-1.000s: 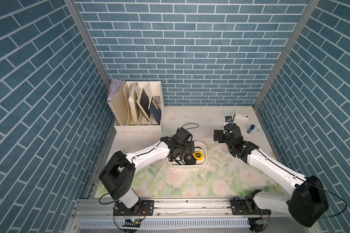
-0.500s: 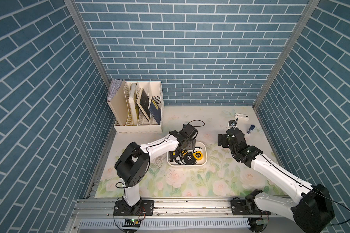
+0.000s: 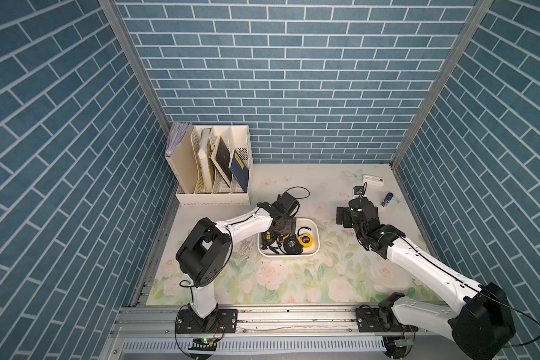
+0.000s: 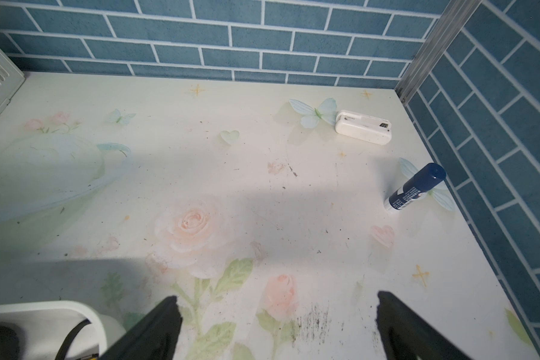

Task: Take the tape measure out of the storage box
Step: Pick up the tape measure from the storage box.

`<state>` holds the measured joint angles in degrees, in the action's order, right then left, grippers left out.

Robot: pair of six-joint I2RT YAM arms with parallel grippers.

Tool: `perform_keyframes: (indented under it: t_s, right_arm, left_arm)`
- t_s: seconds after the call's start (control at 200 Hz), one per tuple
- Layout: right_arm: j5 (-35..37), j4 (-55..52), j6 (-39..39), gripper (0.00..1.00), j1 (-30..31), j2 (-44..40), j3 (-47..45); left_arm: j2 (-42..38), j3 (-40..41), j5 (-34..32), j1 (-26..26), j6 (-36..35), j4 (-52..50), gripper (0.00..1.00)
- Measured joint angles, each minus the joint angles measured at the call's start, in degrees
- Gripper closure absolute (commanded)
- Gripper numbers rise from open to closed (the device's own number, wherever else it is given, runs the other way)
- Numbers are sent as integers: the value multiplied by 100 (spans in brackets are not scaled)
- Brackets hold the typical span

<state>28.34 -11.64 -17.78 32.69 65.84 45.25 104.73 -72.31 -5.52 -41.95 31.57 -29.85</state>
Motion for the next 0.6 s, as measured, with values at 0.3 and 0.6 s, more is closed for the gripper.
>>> perform_keyframes:
  t_s: [0.3,0.6]
  right_arm:
    - [15,0,-2,0,0,28,-44]
    - [44,2,-46,0,0,28,-74]
  left_arm:
    - [350,0,201,4,-181,98,11]
    - [385,2,221,26,-260,122,21]
